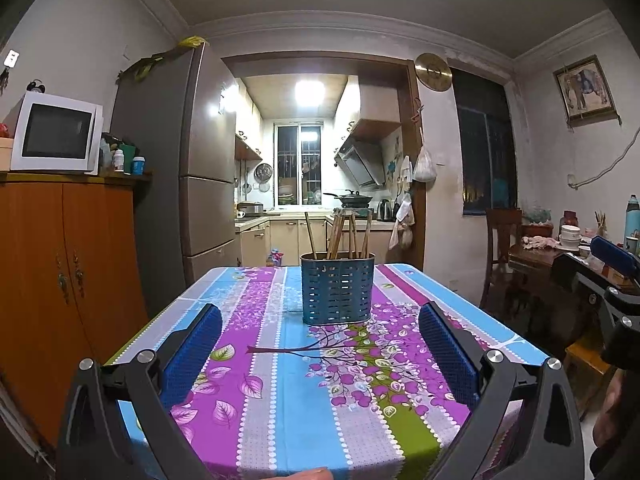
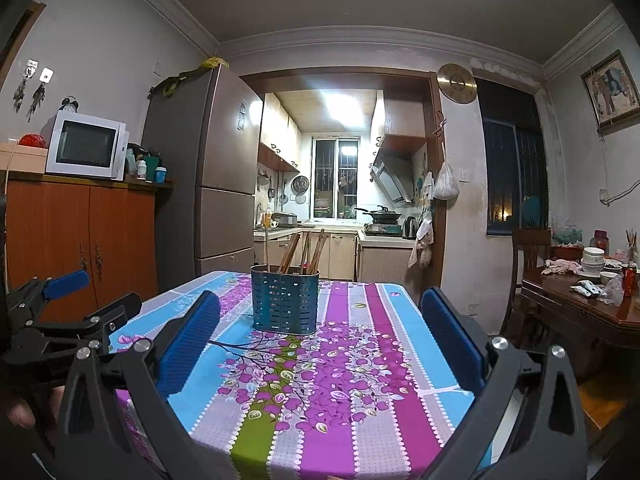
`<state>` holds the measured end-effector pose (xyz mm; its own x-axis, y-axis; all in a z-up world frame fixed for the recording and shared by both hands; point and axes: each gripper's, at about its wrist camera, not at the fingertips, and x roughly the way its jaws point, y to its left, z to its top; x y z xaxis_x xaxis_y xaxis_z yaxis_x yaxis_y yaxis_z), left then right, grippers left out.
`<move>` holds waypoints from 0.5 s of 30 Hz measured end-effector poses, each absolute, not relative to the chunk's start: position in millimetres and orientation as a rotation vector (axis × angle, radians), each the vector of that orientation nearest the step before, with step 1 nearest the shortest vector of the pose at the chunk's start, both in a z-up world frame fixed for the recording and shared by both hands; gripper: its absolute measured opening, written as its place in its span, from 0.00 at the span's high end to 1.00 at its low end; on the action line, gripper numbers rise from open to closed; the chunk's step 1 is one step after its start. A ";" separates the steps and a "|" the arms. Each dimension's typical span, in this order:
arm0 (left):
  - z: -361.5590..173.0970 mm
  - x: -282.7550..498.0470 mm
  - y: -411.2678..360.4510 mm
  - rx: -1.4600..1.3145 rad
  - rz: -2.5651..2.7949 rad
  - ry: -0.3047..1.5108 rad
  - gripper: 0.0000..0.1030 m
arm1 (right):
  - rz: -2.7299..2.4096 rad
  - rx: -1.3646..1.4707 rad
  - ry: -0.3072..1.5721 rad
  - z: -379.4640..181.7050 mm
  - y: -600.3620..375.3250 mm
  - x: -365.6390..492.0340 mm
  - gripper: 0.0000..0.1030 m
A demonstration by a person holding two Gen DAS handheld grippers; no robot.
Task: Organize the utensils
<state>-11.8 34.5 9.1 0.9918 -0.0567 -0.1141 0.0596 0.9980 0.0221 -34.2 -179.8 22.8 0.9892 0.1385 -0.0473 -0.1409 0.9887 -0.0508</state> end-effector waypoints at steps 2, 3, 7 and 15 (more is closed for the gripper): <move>9.1 -11.7 34.5 0.027 -0.057 0.114 0.05 | 0.140 -0.054 0.043 23.0 -179.3 -34.5 0.05; 9.2 -11.7 34.8 0.027 -0.057 0.114 0.05 | 0.140 -0.054 0.043 23.2 -179.8 -34.9 0.05; 10.6 -13.2 35.1 0.022 -0.064 0.108 0.05 | 0.128 -0.066 0.040 24.0 -180.3 -35.4 0.05; 14.2 -17.7 40.6 0.014 -0.069 0.097 0.05 | 0.118 -0.068 0.046 22.3 -180.7 -33.0 0.05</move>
<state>-17.7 40.6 14.2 0.9929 -0.0686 -0.0976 0.0699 0.9975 0.0104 -33.0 -180.7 22.3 0.9920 0.1162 -0.0494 -0.1193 0.9907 -0.0651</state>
